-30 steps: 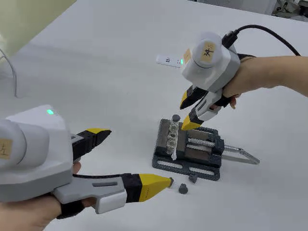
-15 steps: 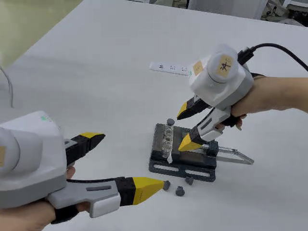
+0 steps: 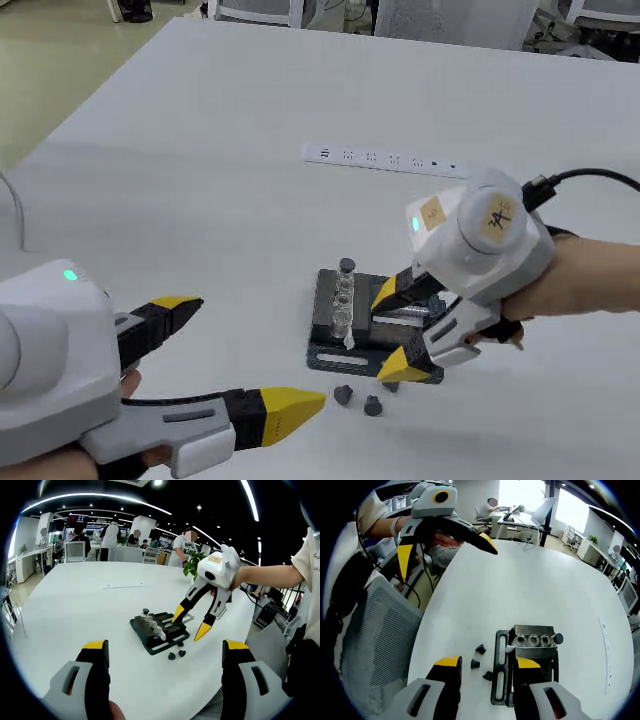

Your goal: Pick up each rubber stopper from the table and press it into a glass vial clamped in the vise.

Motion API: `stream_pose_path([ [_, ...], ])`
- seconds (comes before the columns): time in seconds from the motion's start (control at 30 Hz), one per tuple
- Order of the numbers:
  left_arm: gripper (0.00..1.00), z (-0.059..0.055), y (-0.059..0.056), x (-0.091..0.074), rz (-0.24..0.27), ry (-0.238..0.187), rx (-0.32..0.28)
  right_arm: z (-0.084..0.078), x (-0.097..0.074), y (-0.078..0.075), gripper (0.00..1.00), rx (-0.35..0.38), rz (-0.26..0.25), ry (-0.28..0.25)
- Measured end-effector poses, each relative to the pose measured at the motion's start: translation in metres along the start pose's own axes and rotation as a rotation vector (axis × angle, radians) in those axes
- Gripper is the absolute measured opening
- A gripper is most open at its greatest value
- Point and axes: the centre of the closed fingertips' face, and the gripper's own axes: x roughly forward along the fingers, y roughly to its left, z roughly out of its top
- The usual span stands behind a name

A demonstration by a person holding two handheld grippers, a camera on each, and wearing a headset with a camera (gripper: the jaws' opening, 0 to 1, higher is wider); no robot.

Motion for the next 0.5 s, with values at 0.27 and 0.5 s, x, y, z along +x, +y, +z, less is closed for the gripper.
stream_pose_path([
  [0.27, 0.92, -0.003, -0.007, 0.001, -0.008, 0.002, 0.003, -0.018, 0.027, 0.013, 0.27, 0.107, 0.025, -0.005],
  [0.5, 0.92, -0.006, -0.008, 0.003, -0.013, -0.001, -0.012, -0.028, 0.044, 0.021, 0.20, 0.170, 0.033, 0.002],
])
